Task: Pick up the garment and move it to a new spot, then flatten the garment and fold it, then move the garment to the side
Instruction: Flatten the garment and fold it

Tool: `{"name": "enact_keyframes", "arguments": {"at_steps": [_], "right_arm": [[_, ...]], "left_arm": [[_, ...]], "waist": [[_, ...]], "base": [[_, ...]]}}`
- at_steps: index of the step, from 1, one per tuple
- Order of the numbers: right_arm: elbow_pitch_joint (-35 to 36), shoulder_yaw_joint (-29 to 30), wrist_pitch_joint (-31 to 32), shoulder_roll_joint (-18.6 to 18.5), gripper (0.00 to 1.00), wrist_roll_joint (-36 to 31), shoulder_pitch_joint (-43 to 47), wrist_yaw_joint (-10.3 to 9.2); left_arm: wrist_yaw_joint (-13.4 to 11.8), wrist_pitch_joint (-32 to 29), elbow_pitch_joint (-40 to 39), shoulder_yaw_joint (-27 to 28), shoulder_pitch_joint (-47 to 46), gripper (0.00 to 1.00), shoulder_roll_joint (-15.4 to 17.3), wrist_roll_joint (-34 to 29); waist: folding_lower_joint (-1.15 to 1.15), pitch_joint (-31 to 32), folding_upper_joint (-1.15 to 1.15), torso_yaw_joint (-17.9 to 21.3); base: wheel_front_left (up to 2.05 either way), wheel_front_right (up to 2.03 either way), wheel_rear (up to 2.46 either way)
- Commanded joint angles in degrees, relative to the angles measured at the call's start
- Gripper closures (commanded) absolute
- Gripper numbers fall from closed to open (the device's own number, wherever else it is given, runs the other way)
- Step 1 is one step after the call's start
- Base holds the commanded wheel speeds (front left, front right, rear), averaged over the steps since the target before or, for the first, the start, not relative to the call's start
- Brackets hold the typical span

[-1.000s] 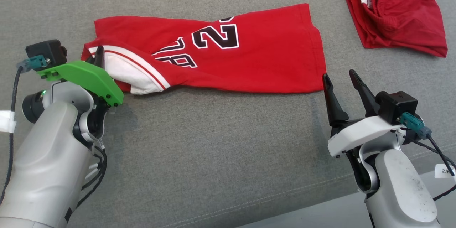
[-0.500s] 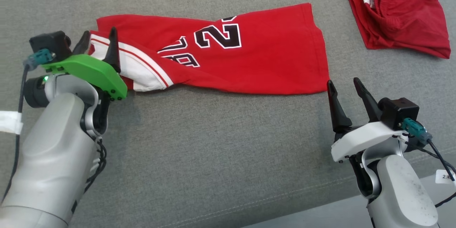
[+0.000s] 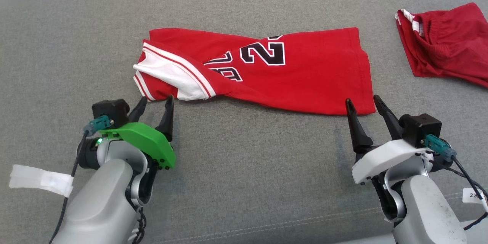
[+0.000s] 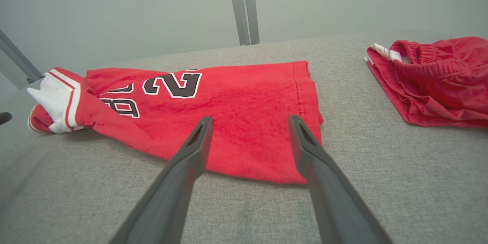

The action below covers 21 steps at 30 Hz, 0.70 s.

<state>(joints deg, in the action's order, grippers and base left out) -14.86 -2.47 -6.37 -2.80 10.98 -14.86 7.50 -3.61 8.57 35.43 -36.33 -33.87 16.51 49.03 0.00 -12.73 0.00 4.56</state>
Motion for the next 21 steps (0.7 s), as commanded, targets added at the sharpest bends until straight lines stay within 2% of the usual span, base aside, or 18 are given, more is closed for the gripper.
{"name": "enact_keyframes", "arguments": {"at_steps": [1,5,10,21], "right_arm": [[0.2,-0.2,0.3,-0.2,0.0,0.4,0.6,-0.02],[0.5,-0.4,0.4,-0.2,0.0,0.3,0.1,-0.02],[1.0,-0.3,0.4,-0.2,0.0,0.4,-0.2,-0.02],[0.8,0.1,-0.5,-0.2,0.0,0.7,-0.5,-0.02]], "left_arm": [[-0.5,-0.4,-0.6,-0.4,1.3,0.0,-0.6,0.0],[-0.9,-1.3,-1.0,-1.0,1.6,0.0,-1.6,0.4],[-0.2,-2.2,0.5,-0.1,0.0,0.0,-2.9,2.4],[0.9,-2.2,6.5,2.7,-2.3,0.0,-2.7,5.4]], "waist": [[0.0,0.1,0.0,-0.1],[0.0,-0.5,0.0,1.1],[0.0,-1.6,0.0,3.3],[0.0,-3.1,0.0,5.8]], "base": [[0.0,0.0,0.0],[0.0,0.0,0.0],[0.0,0.0,0.0],[0.0,0.0,0.0]]}}
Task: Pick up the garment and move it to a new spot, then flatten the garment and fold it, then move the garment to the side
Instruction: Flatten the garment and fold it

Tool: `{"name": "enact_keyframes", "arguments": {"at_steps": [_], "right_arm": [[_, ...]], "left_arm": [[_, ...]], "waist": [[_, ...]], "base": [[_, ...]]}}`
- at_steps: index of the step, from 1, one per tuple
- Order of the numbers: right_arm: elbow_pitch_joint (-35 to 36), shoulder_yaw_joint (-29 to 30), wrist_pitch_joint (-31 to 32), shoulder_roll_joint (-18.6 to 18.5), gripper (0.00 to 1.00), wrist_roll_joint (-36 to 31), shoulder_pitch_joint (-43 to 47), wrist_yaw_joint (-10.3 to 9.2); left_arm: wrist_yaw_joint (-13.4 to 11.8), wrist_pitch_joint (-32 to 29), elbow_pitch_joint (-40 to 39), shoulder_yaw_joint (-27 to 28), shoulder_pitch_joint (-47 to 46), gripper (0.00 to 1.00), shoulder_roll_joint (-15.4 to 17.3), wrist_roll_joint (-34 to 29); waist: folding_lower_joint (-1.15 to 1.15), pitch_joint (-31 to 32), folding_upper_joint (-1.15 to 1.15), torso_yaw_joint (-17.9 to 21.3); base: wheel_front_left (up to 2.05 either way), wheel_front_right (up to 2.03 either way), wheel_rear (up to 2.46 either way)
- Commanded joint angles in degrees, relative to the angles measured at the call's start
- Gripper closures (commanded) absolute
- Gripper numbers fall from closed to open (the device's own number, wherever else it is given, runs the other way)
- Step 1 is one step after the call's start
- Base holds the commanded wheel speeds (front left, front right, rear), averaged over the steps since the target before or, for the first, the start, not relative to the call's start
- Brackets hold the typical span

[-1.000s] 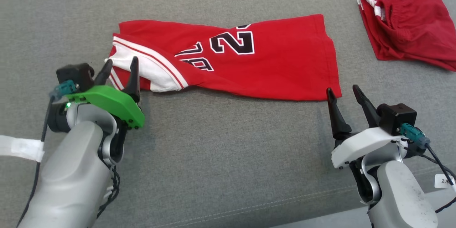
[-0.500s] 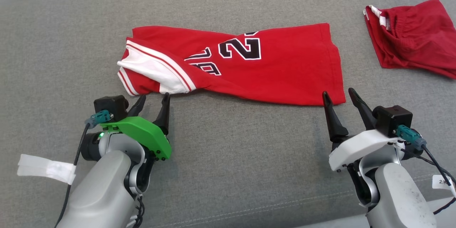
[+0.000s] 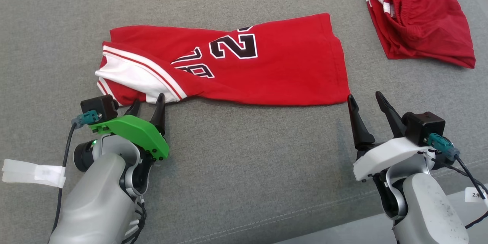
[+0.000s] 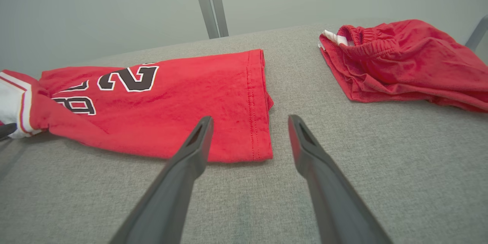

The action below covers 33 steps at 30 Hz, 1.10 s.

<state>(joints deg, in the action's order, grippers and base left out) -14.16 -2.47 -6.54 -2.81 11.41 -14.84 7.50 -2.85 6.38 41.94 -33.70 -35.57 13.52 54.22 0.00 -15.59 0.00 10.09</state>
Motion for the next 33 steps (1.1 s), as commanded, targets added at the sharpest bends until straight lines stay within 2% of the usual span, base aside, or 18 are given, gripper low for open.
{"name": "enact_keyframes", "arguments": {"at_steps": [1,3,4,5,6,8,9,10,18,21,28,33], "right_arm": [[0.1,0.1,-0.3,-0.2,0.0,0.3,-0.6,-0.02],[0.1,0.3,-0.4,-0.2,0.0,0.3,-0.6,-0.02],[0.0,0.3,-0.5,-0.2,0.0,0.3,-0.6,-0.02],[0.0,0.3,-0.5,-0.2,0.0,0.3,-0.7,-0.02],[0.0,0.3,-0.6,-0.2,0.0,0.3,-0.7,-0.02],[-0.1,0.3,-0.6,-0.2,0.0,0.4,-0.8,-0.02],[-0.1,0.3,-0.7,-0.2,0.0,0.4,-0.8,-0.02],[-0.1,0.3,-0.6,-0.2,0.0,0.4,-0.8,-0.02],[-0.4,0.8,-0.7,-0.2,0.0,0.0,-0.7,-0.02],[-0.5,1.1,-0.5,-0.2,0.0,-0.3,-0.3,-0.02],[-0.6,1.0,-0.2,-0.2,0.0,-0.1,0.7,-0.02],[-0.7,0.5,-0.1,-0.2,0.0,0.5,0.8,-0.02]], "left_arm": [[0.4,0.2,0.4,0.1,-0.7,0.0,0.3,0.3],[0.8,0.3,1.2,0.1,-1.0,0.01,0.3,0.4],[1.0,0.3,1.7,0.0,-1.1,0.1,0.1,0.5],[1.2,0.4,2.0,-0.1,-1.2,0.27,-0.1,0.5],[1.6,0.4,2.3,-0.2,-1.2,0.5,-0.4,0.6],[2.2,0.7,2.7,-0.4,-1.3,0.7,-0.9,0.8],[2.5,0.9,2.8,-0.5,-1.5,0.9,-1.0,0.8],[2.7,1.5,2.9,-0.4,-1.6,1.0,-1.1,0.8],[3.6,5.9,2.2,-1.1,-2.0,1.0,-1.8,-1.7],[2.1,7.4,-0.5,-1.8,-1.4,1.0,-1.0,-4.1],[-6.0,8.4,-14.3,-4.3,3.0,1.0,1.9,-11.8],[-13.5,4.8,-27.2,-7.5,8.2,1.0,5.6,-16.9]], "waist": [[0.0,-0.4,0.0,0.3],[0.0,-0.6,0.0,0.3],[0.0,-0.6,0.0,0.3],[0.0,-0.7,0.0,0.3],[0.0,-0.7,0.0,0.2],[0.0,-0.7,0.0,0.0],[0.0,-0.7,0.0,-0.1],[0.0,-0.7,0.0,-0.2],[0.0,0.0,0.0,-1.5],[0.0,0.6,0.0,-2.6],[0.0,2.7,0.0,-5.4],[0.0,3.9,0.0,-6.7]], "base": [[0.0,0.0,0.0],[0.0,0.0,0.0],[0.0,0.0,0.0],[0.0,0.0,0.0],[0.0,0.0,0.0],[0.0,0.0,0.0],[0.0,0.0,0.0],[0.0,0.0,0.0],[0.0,0.0,0.0],[0.0,0.0,0.0],[0.0,0.0,0.0],[0.0,0.0,0.0]]}}
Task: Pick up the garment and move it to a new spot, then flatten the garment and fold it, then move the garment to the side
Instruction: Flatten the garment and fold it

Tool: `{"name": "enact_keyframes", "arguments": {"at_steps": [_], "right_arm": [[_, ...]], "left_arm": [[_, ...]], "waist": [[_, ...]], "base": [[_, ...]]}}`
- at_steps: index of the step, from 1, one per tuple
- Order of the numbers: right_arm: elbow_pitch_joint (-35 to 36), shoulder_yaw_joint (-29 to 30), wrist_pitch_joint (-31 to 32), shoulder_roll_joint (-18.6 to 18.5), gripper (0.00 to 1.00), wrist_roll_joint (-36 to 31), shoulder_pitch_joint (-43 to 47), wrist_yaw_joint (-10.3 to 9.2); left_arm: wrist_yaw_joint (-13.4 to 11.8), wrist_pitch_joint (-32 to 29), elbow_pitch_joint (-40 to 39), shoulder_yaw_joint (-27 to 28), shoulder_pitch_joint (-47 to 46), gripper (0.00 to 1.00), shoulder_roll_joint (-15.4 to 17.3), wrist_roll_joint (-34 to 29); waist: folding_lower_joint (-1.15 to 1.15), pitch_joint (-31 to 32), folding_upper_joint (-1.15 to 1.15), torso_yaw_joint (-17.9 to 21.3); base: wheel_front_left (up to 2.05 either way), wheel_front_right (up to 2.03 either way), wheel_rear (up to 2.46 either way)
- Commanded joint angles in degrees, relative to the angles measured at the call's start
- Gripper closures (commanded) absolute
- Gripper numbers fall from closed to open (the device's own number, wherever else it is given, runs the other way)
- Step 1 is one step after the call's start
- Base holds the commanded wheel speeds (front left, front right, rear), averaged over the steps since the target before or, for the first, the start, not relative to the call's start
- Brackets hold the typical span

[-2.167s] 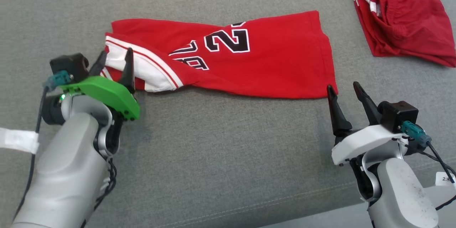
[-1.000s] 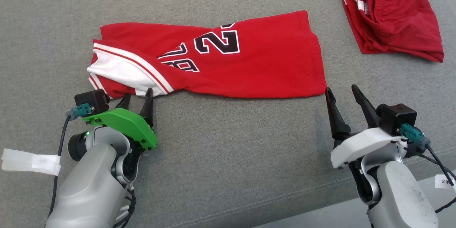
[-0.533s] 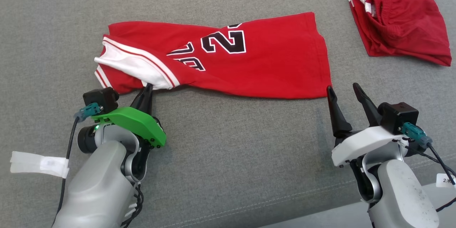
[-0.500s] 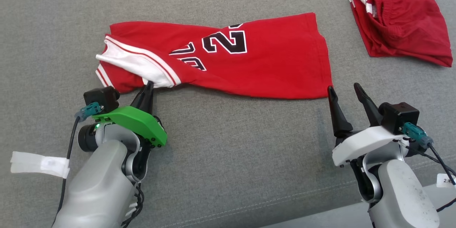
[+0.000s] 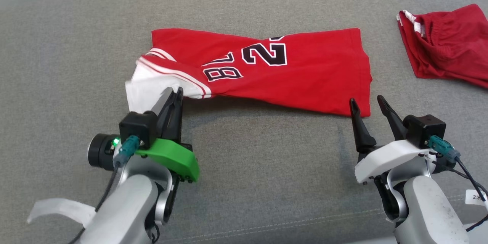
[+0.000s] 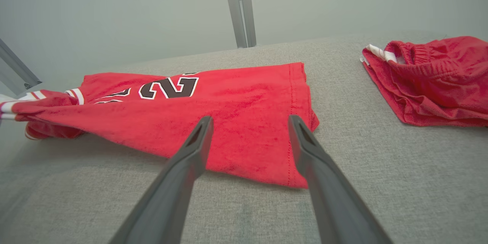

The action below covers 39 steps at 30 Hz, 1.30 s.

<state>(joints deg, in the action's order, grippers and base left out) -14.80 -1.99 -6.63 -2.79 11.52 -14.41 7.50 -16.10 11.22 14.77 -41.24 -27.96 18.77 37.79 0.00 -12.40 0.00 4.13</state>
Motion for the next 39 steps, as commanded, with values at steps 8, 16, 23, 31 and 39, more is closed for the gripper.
{"name": "enact_keyframes", "arguments": {"at_steps": [8,16,23,31,39], "right_arm": [[-0.6,-0.3,0.2,-0.2,0.0,0.5,0.6,-0.02],[-1.2,-0.6,0.6,-0.2,0.0,0.0,-0.5,-0.02],[-1.8,-0.2,1.0,-0.2,0.0,-0.4,0.0,-0.02],[-1.8,0.2,1.2,-0.2,0.0,-0.3,1.5,-0.02],[-1.6,0.5,0.3,-0.2,0.0,0.1,3.0,-0.02]], "left_arm": [[-7.5,-8.2,-13.6,-5.1,8.0,1.0,3.5,-3.5],[-4.2,-7.5,-6.3,-6.7,8.9,1.0,-0.4,-0.1],[-0.5,-6.5,1.3,-8.3,8.5,0.0,-4.2,1.7],[1.2,-4.9,3.4,-8.2,11.6,0.0,-5.0,4.1],[-1.2,0.0,-2.6,-5.7,15.5,0.0,-1.6,3.4]], "waist": [[0.0,0.7,0.0,-1.4],[0.0,0.1,0.0,0.4],[0.0,0.3,0.0,1.4],[0.0,1.3,0.0,1.3],[0.0,3.4,0.0,0.8]], "base": [[0.0,0.0,0.0],[0.0,0.0,0.0],[0.0,0.0,0.0],[0.0,0.0,0.0],[0.0,0.0,0.0]]}}
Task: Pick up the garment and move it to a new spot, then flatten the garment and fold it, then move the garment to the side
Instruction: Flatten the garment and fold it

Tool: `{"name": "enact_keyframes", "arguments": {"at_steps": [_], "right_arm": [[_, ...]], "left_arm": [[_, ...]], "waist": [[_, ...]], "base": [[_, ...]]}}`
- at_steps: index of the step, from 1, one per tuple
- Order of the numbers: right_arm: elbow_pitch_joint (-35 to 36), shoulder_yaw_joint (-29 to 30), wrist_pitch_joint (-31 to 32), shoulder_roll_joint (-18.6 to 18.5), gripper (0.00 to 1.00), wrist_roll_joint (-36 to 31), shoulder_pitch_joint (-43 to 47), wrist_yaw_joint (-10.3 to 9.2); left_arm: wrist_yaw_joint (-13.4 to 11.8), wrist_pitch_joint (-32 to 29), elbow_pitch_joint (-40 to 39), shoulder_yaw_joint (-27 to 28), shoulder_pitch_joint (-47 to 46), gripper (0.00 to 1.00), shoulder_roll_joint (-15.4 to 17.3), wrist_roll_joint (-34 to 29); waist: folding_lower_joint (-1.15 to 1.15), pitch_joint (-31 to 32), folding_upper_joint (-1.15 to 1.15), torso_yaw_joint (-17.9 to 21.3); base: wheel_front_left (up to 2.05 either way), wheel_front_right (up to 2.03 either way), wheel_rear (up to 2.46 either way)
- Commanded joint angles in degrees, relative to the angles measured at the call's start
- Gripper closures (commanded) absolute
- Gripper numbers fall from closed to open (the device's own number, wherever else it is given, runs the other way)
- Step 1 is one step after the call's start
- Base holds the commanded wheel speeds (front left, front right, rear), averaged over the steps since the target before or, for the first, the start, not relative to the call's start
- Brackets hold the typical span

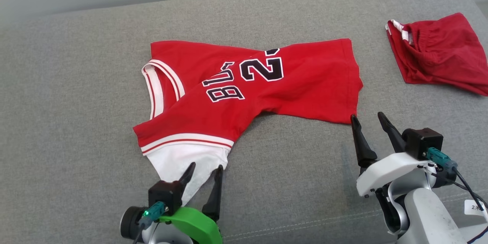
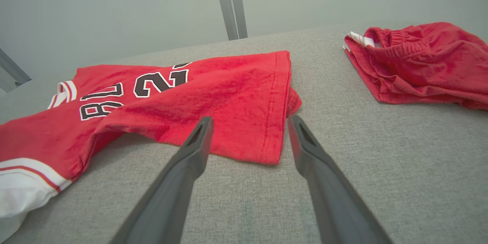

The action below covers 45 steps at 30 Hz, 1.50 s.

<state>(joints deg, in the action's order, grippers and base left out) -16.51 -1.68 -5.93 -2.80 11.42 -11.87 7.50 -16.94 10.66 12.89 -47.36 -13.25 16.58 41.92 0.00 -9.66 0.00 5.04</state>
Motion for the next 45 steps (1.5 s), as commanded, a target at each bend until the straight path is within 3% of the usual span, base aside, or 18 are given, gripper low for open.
{"name": "enact_keyframes", "arguments": {"at_steps": [1,6,12,19,24,37,45], "right_arm": [[0.2,0.2,-0.6,-0.2,0.0,0.1,0.6,-0.02],[0.8,0.4,-1.3,-0.2,0.0,-0.3,1.3,-0.02],[1.4,-0.2,-1.6,-0.2,0.0,-0.5,1.1,-0.02],[2.5,-0.6,-1.4,-0.2,0.0,-0.3,1.4,-0.02],[3.4,-0.6,-0.9,-0.2,0.0,-0.4,2.4,-0.02],[4.6,-1.2,-1.4,-0.2,0.0,0.2,3.7,-0.02],[3.4,-2.1,-1.9,-0.2,0.0,1.0,4.1,-0.02]], "left_arm": [[-0.9,1.0,-1.8,0.9,1.3,0.0,1.0,-0.7],[-3.4,3.5,-9.4,5.1,3.9,0.0,3.7,-1.2],[-4.8,4.3,-13.2,10.1,7.3,0.0,5.7,-1.1],[-5.7,4.6,-14.2,16.5,11.5,0.0,6.6,-1.6],[-5.8,4.6,-16.1,22.0,16.0,0.0,5.6,-3.8],[0.5,4.6,-16.1,31.6,22.9,0.0,3.9,-5.8],[3.7,4.6,-14.2,34.5,23.8,0.0,1.6,-7.5]], "waist": [[0.0,1.1,0.0,-0.2],[0.0,3.9,0.0,-0.4],[0.0,6.5,0.0,-0.6],[0.0,8.4,0.0,-0.8],[0.0,9.6,0.0,-1.0],[0.0,11.6,0.0,-1.6],[0.0,11.9,0.0,-1.8]], "base": [[0.0,0.0,0.0],[0.0,0.0,0.0],[0.0,0.0,0.0],[0.0,0.0,0.0],[0.0,0.0,0.0],[0.0,0.0,0.0],[0.0,0.0,0.0]]}}
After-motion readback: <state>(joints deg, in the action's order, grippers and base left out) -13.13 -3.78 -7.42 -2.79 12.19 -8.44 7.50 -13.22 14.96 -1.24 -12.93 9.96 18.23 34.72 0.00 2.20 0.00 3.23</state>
